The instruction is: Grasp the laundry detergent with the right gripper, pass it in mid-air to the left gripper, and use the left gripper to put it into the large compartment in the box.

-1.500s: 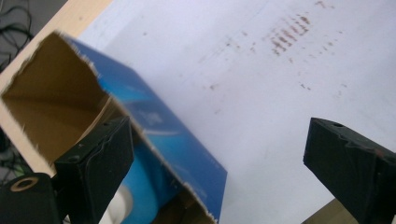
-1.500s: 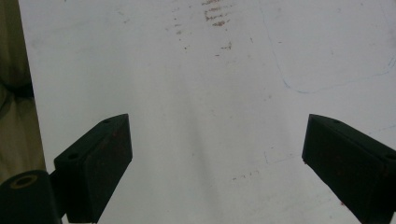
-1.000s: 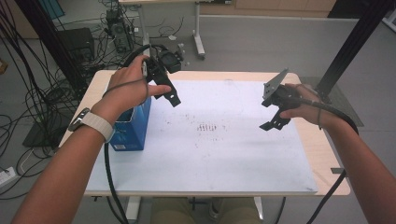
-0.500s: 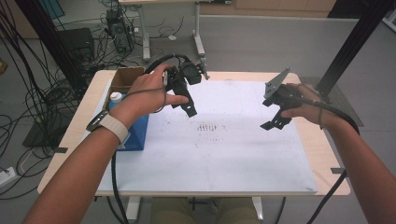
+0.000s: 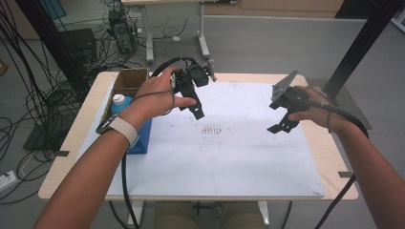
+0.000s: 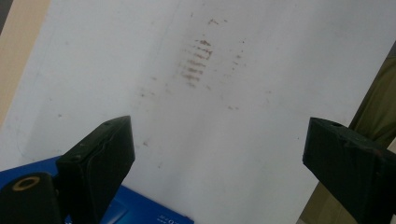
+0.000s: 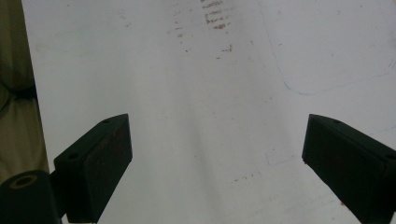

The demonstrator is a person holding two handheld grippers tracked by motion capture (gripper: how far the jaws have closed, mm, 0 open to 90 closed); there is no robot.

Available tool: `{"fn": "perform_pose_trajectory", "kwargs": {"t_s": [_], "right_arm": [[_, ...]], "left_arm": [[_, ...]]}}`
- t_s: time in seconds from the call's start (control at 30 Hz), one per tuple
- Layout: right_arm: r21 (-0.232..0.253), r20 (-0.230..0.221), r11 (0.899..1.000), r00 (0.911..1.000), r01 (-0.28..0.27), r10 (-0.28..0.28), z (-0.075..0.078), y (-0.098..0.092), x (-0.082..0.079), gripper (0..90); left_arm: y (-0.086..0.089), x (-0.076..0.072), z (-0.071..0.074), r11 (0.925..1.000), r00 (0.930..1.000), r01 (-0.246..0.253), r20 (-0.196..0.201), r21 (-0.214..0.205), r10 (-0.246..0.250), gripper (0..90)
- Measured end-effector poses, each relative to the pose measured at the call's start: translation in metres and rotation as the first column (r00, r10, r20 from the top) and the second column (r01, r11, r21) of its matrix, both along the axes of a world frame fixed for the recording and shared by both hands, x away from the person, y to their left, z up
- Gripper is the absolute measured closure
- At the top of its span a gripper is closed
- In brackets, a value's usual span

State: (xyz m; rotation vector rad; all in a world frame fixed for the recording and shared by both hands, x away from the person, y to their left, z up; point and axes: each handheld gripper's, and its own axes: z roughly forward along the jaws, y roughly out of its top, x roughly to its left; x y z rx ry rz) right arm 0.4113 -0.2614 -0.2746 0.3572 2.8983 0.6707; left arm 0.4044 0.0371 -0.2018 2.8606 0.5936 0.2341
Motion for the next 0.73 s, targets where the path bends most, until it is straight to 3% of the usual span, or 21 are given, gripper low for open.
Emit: {"fn": "perform_pose_trajectory", "kwargs": {"t_s": [0.73], "right_arm": [[0.004, 0.0, 1.0, 1.0, 0.001, -0.001, -0.0033, -0.0044, -0.0032, 8.5]], "left_arm": [[0.001, 0.0013, 0.001, 0.9999, 0.9998, -0.016, 0.007, -0.001, 0.016, 9.6]]}}
